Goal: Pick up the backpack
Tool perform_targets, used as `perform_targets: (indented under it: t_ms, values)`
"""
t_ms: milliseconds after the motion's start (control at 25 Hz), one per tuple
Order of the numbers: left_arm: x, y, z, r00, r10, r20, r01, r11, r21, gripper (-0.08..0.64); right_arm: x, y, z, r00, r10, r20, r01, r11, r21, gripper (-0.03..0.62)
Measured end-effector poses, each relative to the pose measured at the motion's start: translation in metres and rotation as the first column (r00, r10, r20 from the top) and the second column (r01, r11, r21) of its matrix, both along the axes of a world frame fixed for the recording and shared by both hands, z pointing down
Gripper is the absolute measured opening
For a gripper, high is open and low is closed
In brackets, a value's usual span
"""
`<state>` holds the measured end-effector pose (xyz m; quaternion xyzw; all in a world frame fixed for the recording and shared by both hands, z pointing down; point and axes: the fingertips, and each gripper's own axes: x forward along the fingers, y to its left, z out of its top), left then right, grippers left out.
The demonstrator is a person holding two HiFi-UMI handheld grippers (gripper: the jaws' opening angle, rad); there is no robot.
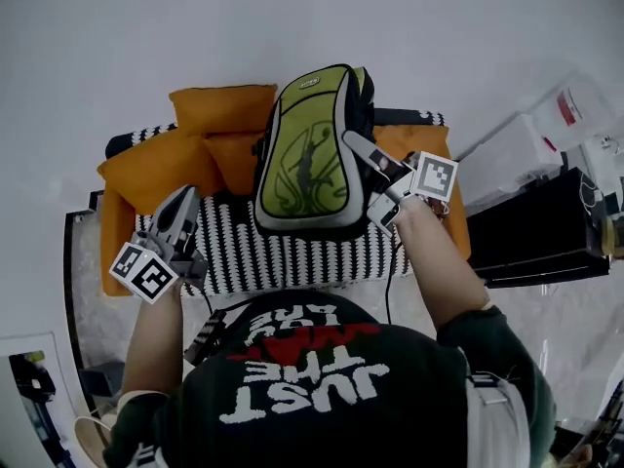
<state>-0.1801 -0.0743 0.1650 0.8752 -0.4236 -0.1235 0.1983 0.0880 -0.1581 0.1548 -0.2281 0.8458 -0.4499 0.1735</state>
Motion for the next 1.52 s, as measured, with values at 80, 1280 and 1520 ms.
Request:
perform_targets:
  t_ms: [80,1280,1520]
  values:
    - [0.001,-0.014,-0.032,1.0,0.003,0.009,-0.003,0.999,0.04,0.003,0.004,-0.014,-0.043,1.0,0.024,-0.001,-0.024,0.998,0.052,0.078]
    - [0.009,-0.014,-0.053,0.998,0.018,-0.068,0.003,0.957,0.291,0.003,0.017,-0.011,-0.17,0.982,0.165,0.091,-0.187,0.914,0.361,0.078]
    - [0.003,-0.005,-0.064,0.998,-0.002,-0.07,0.025,0.946,0.322,0.003,0.015,-0.005,-0.172,0.983,0.17,0.074,-0.185,0.909,0.374,0.078]
